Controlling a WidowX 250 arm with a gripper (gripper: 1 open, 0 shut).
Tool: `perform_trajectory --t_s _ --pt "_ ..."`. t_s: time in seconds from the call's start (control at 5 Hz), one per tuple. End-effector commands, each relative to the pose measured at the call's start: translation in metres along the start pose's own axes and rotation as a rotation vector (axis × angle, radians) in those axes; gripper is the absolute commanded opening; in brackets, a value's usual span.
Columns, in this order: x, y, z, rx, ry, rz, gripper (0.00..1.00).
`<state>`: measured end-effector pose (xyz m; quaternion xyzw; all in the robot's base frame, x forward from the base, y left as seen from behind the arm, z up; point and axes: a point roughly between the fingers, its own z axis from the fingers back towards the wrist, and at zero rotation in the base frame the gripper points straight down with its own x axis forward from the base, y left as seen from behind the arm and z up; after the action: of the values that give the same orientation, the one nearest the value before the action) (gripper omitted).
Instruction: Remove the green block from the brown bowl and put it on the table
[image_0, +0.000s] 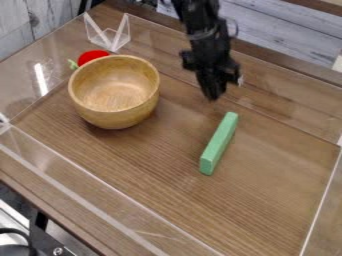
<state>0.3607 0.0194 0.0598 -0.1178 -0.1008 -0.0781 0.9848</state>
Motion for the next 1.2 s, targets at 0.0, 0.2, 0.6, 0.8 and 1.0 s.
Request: perform_trajectory --t_s 0.0,0.2,0.6,0.8,1.0 --pt "0.0 -0.004 0.051 -0.002 -0.092 -0.055 0.0" --pt "-0.012 -0.007 0.068 -0.029 -0.099 -0.126 0.0" --pt "-0.048 -0.016 0.069 -0.068 -0.066 -0.197 0.0" --pt "-0.077 -0.018 0.056 -0.085 -0.024 -0.195 0.0" --pt "-0.094 -0.019 0.056 -0.082 0.008 -0.116 0.0"
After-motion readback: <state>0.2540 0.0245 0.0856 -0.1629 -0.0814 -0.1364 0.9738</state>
